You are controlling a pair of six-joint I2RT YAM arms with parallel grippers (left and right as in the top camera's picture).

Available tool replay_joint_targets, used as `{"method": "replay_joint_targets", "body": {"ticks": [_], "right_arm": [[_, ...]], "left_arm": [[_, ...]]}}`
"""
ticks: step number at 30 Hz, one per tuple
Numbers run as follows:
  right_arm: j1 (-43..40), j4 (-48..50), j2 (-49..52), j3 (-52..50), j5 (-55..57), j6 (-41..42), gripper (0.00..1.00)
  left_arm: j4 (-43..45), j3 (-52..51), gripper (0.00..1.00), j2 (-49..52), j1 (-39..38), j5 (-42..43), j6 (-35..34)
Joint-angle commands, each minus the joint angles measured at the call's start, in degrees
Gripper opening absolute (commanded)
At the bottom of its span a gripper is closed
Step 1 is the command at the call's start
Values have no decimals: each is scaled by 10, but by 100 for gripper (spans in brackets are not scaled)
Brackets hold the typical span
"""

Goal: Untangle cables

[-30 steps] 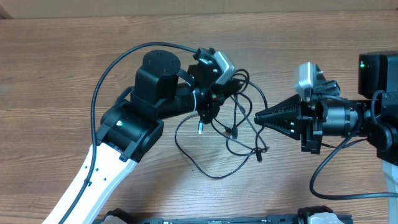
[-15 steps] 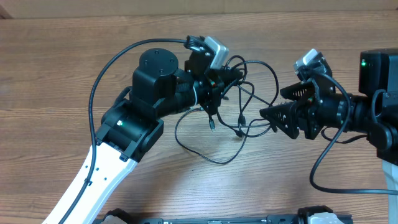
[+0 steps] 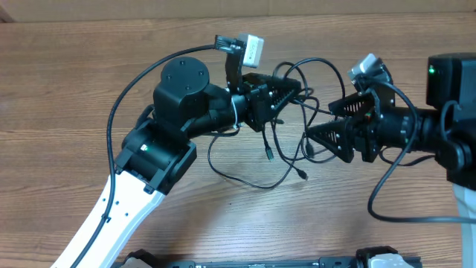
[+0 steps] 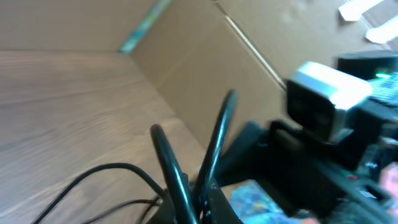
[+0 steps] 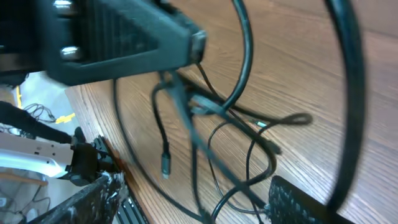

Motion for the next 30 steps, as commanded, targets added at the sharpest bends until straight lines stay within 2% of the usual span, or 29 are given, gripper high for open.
{"method": "replay_joint_targets", "body": {"ticks": [1,4,7,9,10,13,16,18,19,22,25,27,30], "right_arm": [[20,7,10,9,-14,-31,75],[28,20,12,9,-15,-36,63],[28,21,12,9,-15,-39,4],[28,17,12,9,-15,-39,4],[28,15,12,9,-15,-39,4],[27,13,12,9,-14,-40,4],[27,22,12,9,-12,-40,4],[27,26,12,9,-8,-39,4],[27,30,12,9,0,-39,4],[27,33,12,9,0,-40,4],[27,40,12,9,-2,-39,4],[27,43,12,9,-14,-40,4],[27,45,12,9,-25,-39,4]], "left_arm": [[20,6,4,-2,-28,33,-27],[26,6,4,-2,-39,32,-27],[27,6,4,-2,-39,32,-27],[29,6,33,-2,-36,27,-25],[29,6,36,-2,-33,28,-21],[28,6,64,-2,6,67,-12],[29,6,78,-2,84,217,33],[29,6,82,-2,119,275,45],[28,6,89,-2,159,324,45],[28,6,91,-2,221,391,68],[16,6,81,-2,228,419,116],[-11,5,80,-2,217,412,159],[-70,5,83,-2,183,348,198]]}}
